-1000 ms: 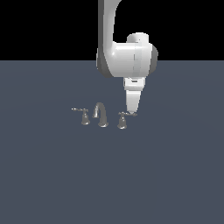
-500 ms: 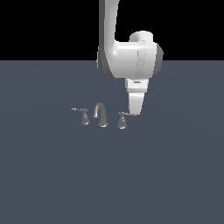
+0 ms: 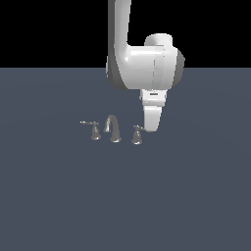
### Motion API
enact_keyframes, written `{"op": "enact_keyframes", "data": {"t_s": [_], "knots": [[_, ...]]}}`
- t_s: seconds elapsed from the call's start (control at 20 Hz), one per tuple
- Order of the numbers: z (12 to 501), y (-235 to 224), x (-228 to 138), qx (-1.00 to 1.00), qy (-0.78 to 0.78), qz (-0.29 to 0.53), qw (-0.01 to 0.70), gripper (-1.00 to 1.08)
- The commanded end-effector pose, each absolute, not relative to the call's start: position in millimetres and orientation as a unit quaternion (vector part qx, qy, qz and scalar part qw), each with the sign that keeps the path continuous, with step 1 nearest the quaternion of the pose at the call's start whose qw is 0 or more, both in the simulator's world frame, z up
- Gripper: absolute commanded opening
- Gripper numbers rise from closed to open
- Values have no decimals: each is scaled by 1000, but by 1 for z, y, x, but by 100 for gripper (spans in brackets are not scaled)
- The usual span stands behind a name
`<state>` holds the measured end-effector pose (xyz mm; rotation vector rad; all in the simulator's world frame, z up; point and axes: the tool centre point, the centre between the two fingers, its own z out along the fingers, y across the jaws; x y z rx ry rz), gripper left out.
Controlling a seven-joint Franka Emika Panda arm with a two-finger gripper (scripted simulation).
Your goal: Turn on the faucet by rotating a designated handle.
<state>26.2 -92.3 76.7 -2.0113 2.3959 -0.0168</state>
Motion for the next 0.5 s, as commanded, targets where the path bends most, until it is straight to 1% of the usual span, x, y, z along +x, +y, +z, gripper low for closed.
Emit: {"op": "enact_keyframes", "data": {"t_s": [0.0, 0.45], "knots": [[77, -89, 14, -643, 766, -1, 2, -100], [77, -81, -12, -641, 768, 0, 0, -100]]}}
